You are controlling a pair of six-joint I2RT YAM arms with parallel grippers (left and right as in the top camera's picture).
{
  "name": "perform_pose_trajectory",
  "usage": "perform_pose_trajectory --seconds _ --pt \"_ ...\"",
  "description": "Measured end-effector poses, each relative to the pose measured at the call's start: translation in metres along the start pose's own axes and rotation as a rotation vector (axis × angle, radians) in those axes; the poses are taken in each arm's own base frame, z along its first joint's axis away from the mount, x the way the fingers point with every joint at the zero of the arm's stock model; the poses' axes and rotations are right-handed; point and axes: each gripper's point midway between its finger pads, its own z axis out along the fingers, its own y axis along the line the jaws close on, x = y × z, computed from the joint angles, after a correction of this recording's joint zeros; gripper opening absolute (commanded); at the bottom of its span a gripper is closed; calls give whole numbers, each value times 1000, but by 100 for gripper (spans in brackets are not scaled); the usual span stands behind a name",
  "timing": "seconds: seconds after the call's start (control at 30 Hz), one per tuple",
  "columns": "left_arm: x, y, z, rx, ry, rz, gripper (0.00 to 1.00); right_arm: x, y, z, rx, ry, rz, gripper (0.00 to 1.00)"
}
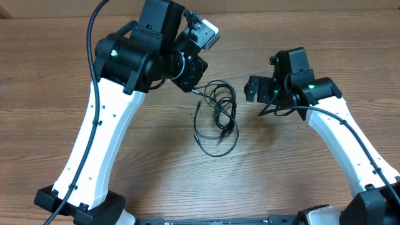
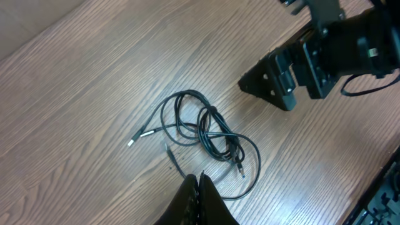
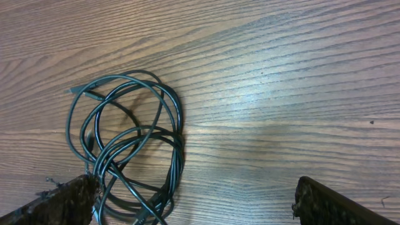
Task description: Untangle cables
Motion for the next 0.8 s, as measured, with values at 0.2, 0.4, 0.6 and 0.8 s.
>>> perform_pose_trajectory --seconds 0.2,0.4,0.6,0.8 --pt "3 7 0 -38 15 -5 8 4 10 0 -60 24 -13 100" --pt "8 30 -2 -176 36 -86 28 15 36 -4 -208 72 -103 100" --pt "12 60 -10 -322 35 -205 49 23 65 -6 -292 82 -179 100" --pt "21 88 -12 -411 44 -319 63 26 100 -8 -358 57 -188 100"
